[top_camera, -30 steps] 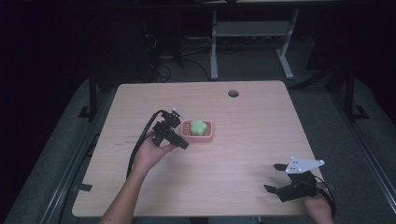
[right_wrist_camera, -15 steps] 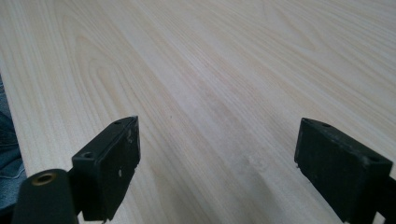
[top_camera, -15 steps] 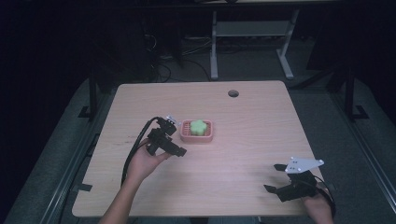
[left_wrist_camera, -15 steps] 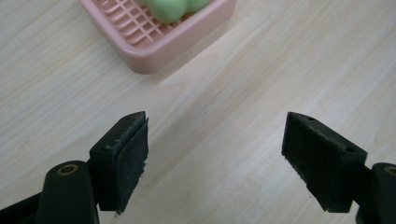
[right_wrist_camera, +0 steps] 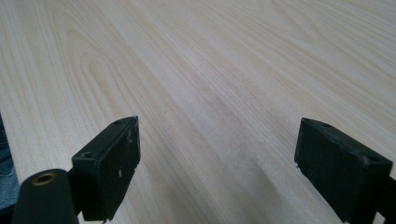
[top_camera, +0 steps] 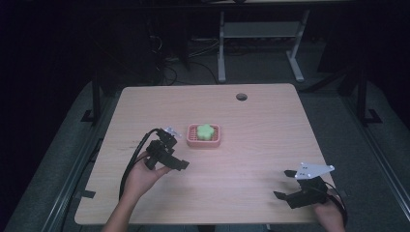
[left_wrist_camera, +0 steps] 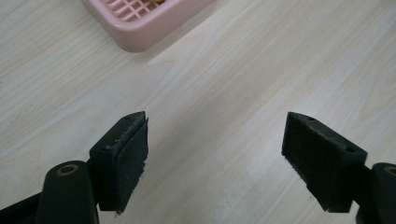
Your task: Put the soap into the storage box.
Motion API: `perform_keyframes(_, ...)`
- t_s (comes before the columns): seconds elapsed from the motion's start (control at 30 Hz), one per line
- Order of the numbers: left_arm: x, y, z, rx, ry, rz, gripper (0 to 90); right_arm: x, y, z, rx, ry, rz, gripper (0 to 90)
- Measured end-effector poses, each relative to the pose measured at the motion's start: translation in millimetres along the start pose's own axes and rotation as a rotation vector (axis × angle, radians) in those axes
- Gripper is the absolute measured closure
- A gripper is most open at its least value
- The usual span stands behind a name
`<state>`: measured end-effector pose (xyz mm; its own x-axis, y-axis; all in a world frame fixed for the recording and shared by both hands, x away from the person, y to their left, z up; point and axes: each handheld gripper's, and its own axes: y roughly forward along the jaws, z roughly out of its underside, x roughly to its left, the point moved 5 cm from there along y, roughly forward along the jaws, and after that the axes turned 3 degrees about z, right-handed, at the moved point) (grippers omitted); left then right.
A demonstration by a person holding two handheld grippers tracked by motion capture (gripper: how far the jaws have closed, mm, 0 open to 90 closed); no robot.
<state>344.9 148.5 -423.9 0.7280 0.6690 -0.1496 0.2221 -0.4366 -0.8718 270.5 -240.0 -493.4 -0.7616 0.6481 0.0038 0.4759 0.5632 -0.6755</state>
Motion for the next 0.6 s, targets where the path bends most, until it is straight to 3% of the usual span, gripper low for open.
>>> perform_keyframes(0.6,1.4,-10.3,43.4,-0.010,-0.018,-0.020,22.7,-1.9,2.3,3.2,0.010,0.007,0.012,13.8)
